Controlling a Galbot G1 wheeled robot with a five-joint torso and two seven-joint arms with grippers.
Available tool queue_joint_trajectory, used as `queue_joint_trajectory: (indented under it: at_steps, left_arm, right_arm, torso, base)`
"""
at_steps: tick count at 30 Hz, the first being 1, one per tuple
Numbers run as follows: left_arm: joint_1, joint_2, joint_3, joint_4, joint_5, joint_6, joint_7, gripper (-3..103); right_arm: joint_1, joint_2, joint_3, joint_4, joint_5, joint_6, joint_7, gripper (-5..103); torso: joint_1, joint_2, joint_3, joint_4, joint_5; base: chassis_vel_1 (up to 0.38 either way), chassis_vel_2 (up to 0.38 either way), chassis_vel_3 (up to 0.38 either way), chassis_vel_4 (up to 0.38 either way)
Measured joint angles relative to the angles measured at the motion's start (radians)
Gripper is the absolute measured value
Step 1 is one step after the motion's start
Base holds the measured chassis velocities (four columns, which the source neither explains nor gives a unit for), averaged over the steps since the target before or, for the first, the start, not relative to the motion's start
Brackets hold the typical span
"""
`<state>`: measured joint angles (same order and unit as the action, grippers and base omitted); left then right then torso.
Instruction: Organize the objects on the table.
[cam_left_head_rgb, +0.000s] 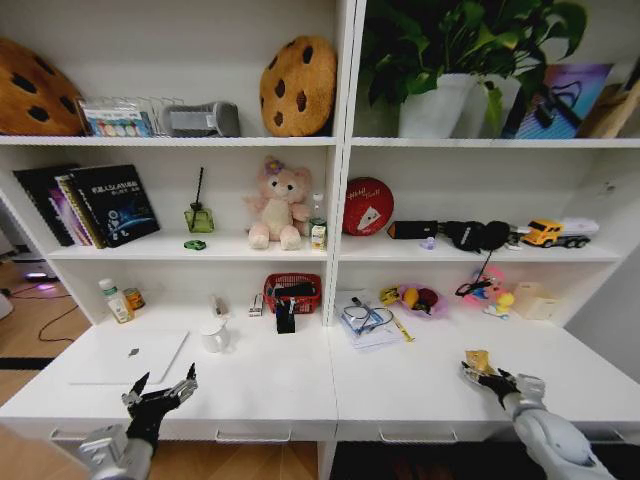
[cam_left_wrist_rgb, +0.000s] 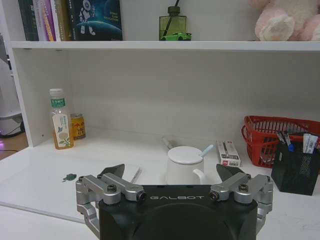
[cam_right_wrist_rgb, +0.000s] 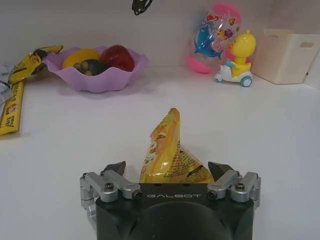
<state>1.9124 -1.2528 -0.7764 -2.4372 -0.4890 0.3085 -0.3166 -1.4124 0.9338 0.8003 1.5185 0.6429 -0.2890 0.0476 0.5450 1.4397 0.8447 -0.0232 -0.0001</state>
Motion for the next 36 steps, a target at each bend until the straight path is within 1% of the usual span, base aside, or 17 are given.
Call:
queue_joint_trajectory:
  at_steps: [2, 3, 6, 8, 9, 10, 12, 14, 15, 16, 17, 19, 20, 22, 32, 34, 36]
  left_arm:
    - [0.0, 0.0, 0.0, 0.0, 0.0, 0.0, 0.0, 100]
    - [0.0, 0.0, 0.0, 0.0, 0.0, 0.0, 0.0, 100]
    - [0.0, 0.0, 0.0, 0.0, 0.0, 0.0, 0.0, 100]
    - [0.0, 0.0, 0.0, 0.0, 0.0, 0.0, 0.0, 100]
    - [0.0, 0.0, 0.0, 0.0, 0.0, 0.0, 0.0, 100]
    - [0.0, 0.0, 0.0, 0.0, 0.0, 0.0, 0.001, 100]
    - [0.0, 0.0, 0.0, 0.0, 0.0, 0.0, 0.001, 100]
    - [0.0, 0.0, 0.0, 0.0, 0.0, 0.0, 0.001, 100]
    - [0.0, 0.0, 0.0, 0.0, 0.0, 0.0, 0.001, 100]
    - [0.0, 0.0, 0.0, 0.0, 0.0, 0.0, 0.001, 100]
    - [0.0, 0.0, 0.0, 0.0, 0.0, 0.0, 0.001, 100]
    - [0.0, 0.0, 0.0, 0.0, 0.0, 0.0, 0.001, 100]
    - [0.0, 0.0, 0.0, 0.0, 0.0, 0.0, 0.001, 100]
    - [0.0, 0.0, 0.0, 0.0, 0.0, 0.0, 0.001, 100]
    - [0.0, 0.0, 0.0, 0.0, 0.0, 0.0, 0.001, 100]
    - [0.0, 0.0, 0.0, 0.0, 0.0, 0.0, 0.001, 100]
    - [0.0, 0.0, 0.0, 0.0, 0.0, 0.0, 0.001, 100]
  right_arm:
    - [0.001, 0.0, 0.0, -0.006, -0.007, 0.013, -0.004, 84]
    - [0.001, 0.0, 0.0, -0.006, -0.007, 0.013, -0.004, 84]
    - [-0.006, 0.001, 0.004, 0.003, -0.009, 0.022, -0.005, 68]
    - [-0.008, 0.002, 0.006, 0.005, -0.009, 0.024, -0.005, 68]
    - [-0.009, 0.003, 0.006, 0.006, -0.01, 0.028, -0.005, 62]
    - [-0.01, 0.005, 0.006, 0.005, -0.011, 0.031, -0.005, 52]
    - [-0.012, 0.005, 0.007, 0.005, -0.011, 0.034, -0.005, 52]
    - [-0.017, 0.005, 0.01, 0.004, -0.011, 0.038, -0.009, 41]
    - [-0.017, 0.005, 0.01, 0.004, -0.011, 0.038, -0.009, 41]
    - [-0.019, 0.005, 0.013, 0.003, -0.01, 0.038, -0.011, 36]
    - [-0.019, 0.005, 0.013, 0.003, -0.01, 0.038, -0.011, 36]
    - [-0.021, 0.005, 0.02, -0.001, -0.007, 0.041, -0.02, 26]
    - [-0.021, 0.005, 0.02, -0.001, -0.007, 0.041, -0.02, 26]
    - [-0.028, 0.006, 0.025, 0.0, -0.004, 0.046, -0.028, 21]
    - [-0.05, 0.015, 0.034, 0.022, -0.004, 0.066, -0.063, 21]
    - [-0.052, 0.016, 0.035, 0.029, -0.008, 0.067, -0.062, 21]
    - [-0.051, 0.013, 0.039, 0.051, -0.002, 0.083, -0.055, 21]
  torso:
    - [0.0, 0.0, 0.0, -0.0001, 0.0001]
    - [0.0, 0.0, 0.0, -0.0001, 0.0001]
    - [0.0, 0.0, 0.0, 0.0, 0.0]
    - [0.0, 0.0, 0.0, -0.0001, 0.0]
    - [0.0, 0.0, 0.0, -0.0001, 0.0]
    - [0.0, 0.0, 0.0, 0.0, 0.0]
    - [0.0, 0.0, 0.0, 0.0, 0.0]
    - [0.0, 0.0, 0.0, 0.0, -0.0001]
    - [0.0, 0.0, 0.0, 0.0, -0.0001]
    - [0.0, 0.0, 0.0, 0.0, -0.0003]
    - [0.0, 0.0, 0.0, 0.0, -0.0003]
    - [0.0, 0.0, 0.0, 0.0001, -0.0003]
    - [0.0, 0.0, 0.0, 0.0001, -0.0003]
    - [0.0, 0.0, 0.0, 0.0001, -0.0004]
    - [0.0, 0.0, 0.0, -0.0001, 0.0004]
    - [0.0, 0.0, 0.0, -0.0001, 0.0005]
    - [0.0, 0.0, 0.0, -0.0003, 0.0009]
  base:
    - [0.0, 0.0, 0.0, 0.0]
    - [0.0, 0.0, 0.0, 0.0]
    - [0.0, 0.0, 0.0, 0.0]
    - [0.0, 0.0, 0.0, 0.0]
    - [0.0, 0.0, 0.0, 0.0]
    - [0.0, 0.0, 0.0, 0.0]
    - [0.0, 0.0, 0.0, 0.0]
    - [0.0, 0.0, 0.0, 0.0]
    - [0.0, 0.0, 0.0, 0.0]
    - [0.0, 0.0, 0.0, 0.0]
    - [0.0, 0.0, 0.0, 0.0]
    - [0.0, 0.0, 0.0, 0.0]
    - [0.0, 0.0, 0.0, 0.0]
    - [0.0, 0.0, 0.0, 0.0]
    - [0.0, 0.0, 0.0, 0.0]
    - [0.0, 0.0, 0.0, 0.0]
    - [0.0, 0.0, 0.0, 0.0]
